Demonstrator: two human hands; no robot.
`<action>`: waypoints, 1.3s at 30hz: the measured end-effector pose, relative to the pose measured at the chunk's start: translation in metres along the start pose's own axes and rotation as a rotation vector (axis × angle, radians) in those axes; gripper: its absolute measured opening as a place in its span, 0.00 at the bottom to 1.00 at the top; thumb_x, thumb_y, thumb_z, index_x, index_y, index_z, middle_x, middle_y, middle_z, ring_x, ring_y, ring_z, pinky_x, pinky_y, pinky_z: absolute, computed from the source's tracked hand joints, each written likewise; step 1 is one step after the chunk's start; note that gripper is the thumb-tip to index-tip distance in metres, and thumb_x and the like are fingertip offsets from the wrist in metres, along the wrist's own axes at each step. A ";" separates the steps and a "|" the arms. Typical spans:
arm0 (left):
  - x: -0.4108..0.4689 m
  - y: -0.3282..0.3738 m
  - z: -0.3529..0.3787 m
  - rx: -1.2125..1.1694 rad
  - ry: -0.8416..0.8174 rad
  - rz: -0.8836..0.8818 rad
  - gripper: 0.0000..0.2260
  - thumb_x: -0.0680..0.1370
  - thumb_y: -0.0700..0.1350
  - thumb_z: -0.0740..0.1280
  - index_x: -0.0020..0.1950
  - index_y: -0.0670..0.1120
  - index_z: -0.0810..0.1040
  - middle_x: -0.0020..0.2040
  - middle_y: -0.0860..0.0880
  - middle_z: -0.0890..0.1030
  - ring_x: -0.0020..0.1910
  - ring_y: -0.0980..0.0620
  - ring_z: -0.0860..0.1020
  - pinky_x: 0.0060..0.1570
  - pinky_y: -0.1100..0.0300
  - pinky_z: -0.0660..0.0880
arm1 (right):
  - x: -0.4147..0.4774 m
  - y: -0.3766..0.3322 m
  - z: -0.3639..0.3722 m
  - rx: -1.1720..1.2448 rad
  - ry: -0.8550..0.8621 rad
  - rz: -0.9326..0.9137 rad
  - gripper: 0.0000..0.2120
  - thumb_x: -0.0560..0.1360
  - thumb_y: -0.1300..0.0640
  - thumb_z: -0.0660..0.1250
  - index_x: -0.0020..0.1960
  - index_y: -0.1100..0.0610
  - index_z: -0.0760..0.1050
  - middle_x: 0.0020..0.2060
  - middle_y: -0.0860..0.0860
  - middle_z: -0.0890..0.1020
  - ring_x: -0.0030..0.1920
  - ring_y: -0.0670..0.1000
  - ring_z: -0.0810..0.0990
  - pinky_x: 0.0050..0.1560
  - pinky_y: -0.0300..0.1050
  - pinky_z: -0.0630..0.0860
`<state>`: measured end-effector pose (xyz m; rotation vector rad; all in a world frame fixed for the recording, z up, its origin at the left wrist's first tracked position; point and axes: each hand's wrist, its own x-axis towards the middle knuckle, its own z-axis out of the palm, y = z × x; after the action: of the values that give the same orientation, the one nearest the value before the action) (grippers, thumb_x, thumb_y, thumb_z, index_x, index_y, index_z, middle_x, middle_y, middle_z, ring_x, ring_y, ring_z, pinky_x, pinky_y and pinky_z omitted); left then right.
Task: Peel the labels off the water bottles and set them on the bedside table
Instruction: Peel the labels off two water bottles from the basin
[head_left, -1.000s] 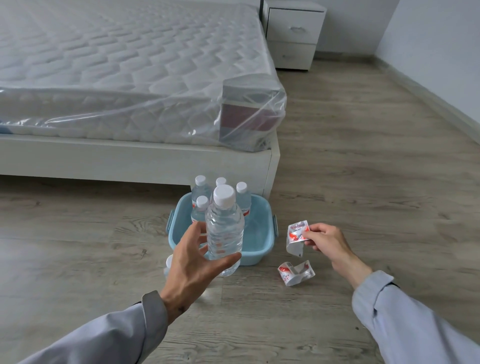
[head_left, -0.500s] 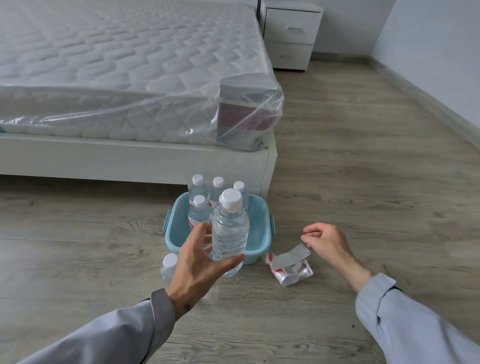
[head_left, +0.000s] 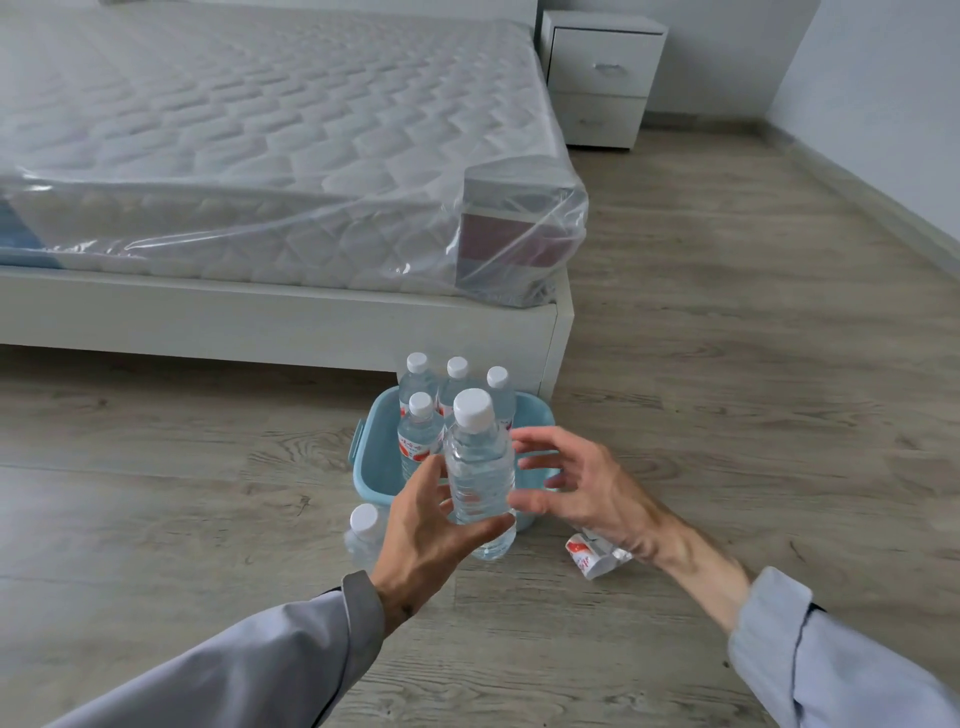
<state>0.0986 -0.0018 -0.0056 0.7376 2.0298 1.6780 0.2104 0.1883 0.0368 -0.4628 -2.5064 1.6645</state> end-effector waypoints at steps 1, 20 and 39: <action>0.001 0.000 -0.002 -0.010 0.001 -0.003 0.34 0.64 0.54 0.85 0.67 0.50 0.78 0.61 0.50 0.87 0.61 0.51 0.86 0.63 0.45 0.82 | 0.001 -0.002 0.003 -0.013 -0.021 -0.020 0.36 0.65 0.37 0.81 0.71 0.42 0.76 0.64 0.41 0.84 0.64 0.41 0.82 0.64 0.46 0.79; -0.072 -0.076 -0.048 0.279 0.065 -0.106 0.14 0.71 0.57 0.80 0.46 0.50 0.83 0.44 0.55 0.85 0.46 0.55 0.84 0.46 0.57 0.80 | 0.005 0.047 0.053 -0.214 -0.023 0.022 0.26 0.62 0.47 0.87 0.57 0.44 0.81 0.48 0.34 0.87 0.50 0.34 0.83 0.51 0.30 0.75; -0.013 -0.133 -0.077 0.329 0.078 -0.152 0.29 0.65 0.54 0.84 0.62 0.52 0.77 0.58 0.54 0.83 0.59 0.50 0.82 0.63 0.51 0.79 | 0.023 0.074 0.078 -0.081 0.035 0.161 0.30 0.61 0.45 0.85 0.61 0.46 0.81 0.55 0.44 0.87 0.58 0.44 0.85 0.64 0.53 0.81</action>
<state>0.0429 -0.0877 -0.1217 0.6087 2.3848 1.3240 0.1835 0.1530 -0.0638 -0.7129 -2.5796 1.5951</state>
